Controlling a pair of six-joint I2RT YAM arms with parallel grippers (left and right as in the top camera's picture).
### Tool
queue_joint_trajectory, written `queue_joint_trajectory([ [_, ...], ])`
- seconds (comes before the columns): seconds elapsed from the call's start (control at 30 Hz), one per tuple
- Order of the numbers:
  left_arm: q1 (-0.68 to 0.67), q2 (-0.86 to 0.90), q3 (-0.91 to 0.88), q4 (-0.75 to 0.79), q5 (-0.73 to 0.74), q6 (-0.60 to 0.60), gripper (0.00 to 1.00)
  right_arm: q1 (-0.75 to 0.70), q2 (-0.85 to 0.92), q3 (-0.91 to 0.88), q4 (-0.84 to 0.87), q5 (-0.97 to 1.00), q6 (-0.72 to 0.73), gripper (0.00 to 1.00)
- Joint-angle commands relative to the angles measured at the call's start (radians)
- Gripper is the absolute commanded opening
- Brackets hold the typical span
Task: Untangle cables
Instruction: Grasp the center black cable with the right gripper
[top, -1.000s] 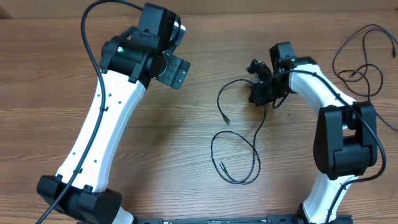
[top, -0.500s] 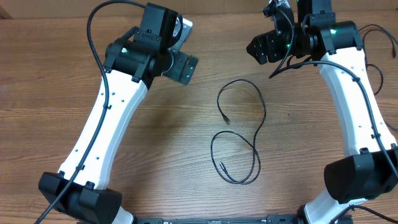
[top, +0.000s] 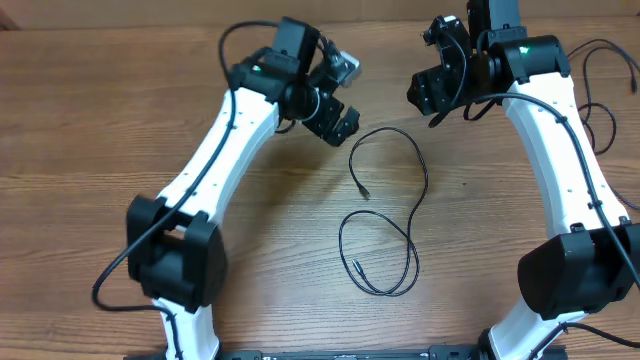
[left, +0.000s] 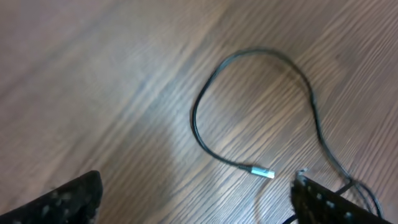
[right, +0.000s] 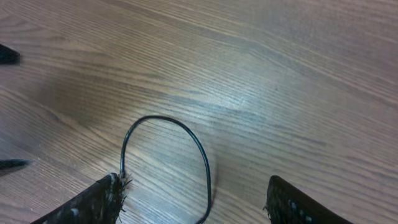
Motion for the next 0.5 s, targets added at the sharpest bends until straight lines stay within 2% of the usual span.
queue_joint_trajectory([
  [0.0,0.018,-0.036,0.037,0.009,0.023,-0.004,0.84,-0.003,-0.003,-0.063,0.057,0.015,-0.04,0.68],
  [0.03,0.022,-0.044,0.053,0.007,0.009,-0.023,0.8,-0.003,-0.003,-0.089,0.086,0.015,-0.04,0.68],
  [0.1,0.029,-0.061,0.084,0.0,-0.033,-0.076,0.83,-0.003,-0.003,-0.146,0.14,0.005,-0.039,0.68],
  [0.17,0.036,-0.08,0.109,-0.016,-0.067,-0.109,1.0,-0.003,-0.003,-0.206,0.18,-0.037,-0.039,0.75],
  [0.33,0.038,-0.116,0.128,-0.025,-0.076,-0.116,0.97,-0.003,-0.003,-0.357,0.291,-0.076,-0.039,0.77],
  [0.47,0.038,-0.123,0.128,-0.029,-0.075,-0.116,1.0,-0.003,-0.003,-0.49,0.388,-0.075,-0.039,0.78],
])
